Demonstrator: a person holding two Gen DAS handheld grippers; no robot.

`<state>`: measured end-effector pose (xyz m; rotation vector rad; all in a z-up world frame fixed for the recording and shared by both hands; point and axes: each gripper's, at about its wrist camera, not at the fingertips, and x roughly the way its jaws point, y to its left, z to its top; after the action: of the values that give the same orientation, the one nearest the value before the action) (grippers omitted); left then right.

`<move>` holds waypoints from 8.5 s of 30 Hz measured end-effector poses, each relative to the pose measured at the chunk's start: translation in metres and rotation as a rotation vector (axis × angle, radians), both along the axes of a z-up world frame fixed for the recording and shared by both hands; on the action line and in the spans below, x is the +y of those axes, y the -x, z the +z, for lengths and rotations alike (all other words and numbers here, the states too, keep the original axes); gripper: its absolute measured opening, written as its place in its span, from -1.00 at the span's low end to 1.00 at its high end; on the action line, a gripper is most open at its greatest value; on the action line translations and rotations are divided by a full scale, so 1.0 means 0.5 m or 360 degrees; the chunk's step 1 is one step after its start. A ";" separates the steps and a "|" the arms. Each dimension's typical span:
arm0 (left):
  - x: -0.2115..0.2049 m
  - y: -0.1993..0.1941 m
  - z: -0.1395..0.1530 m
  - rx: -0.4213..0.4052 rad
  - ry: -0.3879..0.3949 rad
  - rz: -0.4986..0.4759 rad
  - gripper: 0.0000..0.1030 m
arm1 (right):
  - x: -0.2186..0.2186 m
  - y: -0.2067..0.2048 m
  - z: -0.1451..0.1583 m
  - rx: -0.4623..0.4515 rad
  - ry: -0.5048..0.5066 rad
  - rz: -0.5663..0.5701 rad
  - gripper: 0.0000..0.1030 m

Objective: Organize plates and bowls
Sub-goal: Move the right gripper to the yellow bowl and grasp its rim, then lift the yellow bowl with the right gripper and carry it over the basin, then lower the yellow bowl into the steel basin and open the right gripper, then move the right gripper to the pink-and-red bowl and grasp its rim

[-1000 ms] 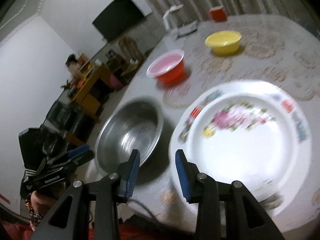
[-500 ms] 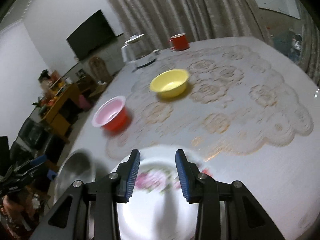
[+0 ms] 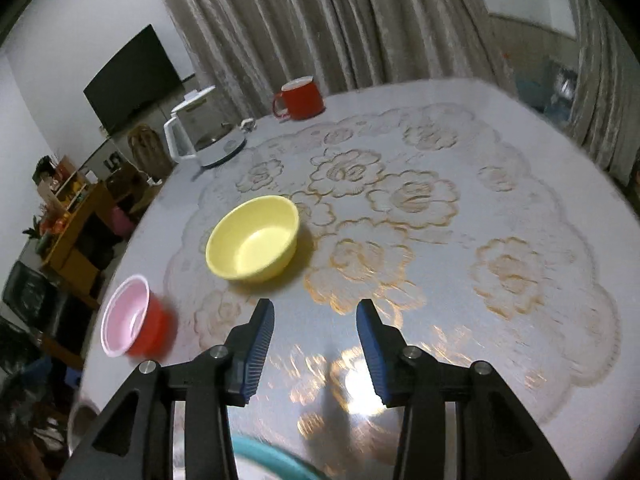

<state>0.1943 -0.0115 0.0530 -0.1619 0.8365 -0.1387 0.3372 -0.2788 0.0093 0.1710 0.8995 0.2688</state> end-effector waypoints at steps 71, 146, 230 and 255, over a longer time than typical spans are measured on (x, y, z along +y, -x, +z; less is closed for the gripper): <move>-0.150 -0.193 -0.091 0.0206 -0.0051 -0.0262 -0.57 | 0.068 0.008 -0.042 0.0152 -0.0076 0.0275 -0.72; 0.100 0.258 -0.168 0.0128 -0.0092 -0.0052 -0.36 | 0.362 0.401 -0.095 0.0316 -0.0103 0.0571 -0.50; 0.247 -0.112 -0.129 0.0256 0.0330 0.0157 0.40 | 0.331 0.026 -0.089 0.0385 -0.0388 0.0110 -0.21; 0.170 -0.090 -0.128 0.0125 -0.0035 -0.0049 -0.49 | 0.357 0.035 -0.106 0.0318 -0.0388 0.0258 -0.72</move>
<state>0.2393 0.0735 -0.0111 -0.1343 0.9188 -0.1526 0.3197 -0.1001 -0.0438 0.3562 1.0794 0.5201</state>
